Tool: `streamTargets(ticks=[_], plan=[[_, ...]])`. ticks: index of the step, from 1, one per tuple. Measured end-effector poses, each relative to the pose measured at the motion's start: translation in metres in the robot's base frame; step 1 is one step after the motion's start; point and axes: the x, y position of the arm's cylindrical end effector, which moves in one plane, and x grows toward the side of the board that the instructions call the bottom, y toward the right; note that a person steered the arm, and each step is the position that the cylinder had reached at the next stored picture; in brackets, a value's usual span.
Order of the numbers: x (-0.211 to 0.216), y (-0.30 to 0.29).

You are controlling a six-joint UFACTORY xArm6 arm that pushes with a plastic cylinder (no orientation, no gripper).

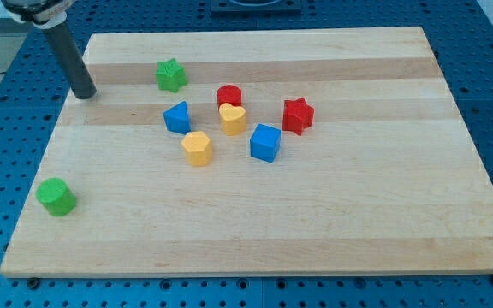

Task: Push the green star towards left to the red circle

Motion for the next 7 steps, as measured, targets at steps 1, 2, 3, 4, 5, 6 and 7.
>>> streamTargets(ticks=[1,2,3,4,5,6,7], plan=[[-0.012,0.001],[-0.054,0.01],[-0.126,0.031],[-0.143,0.035],[-0.129,0.081],[-0.084,0.178],[-0.029,0.127]])
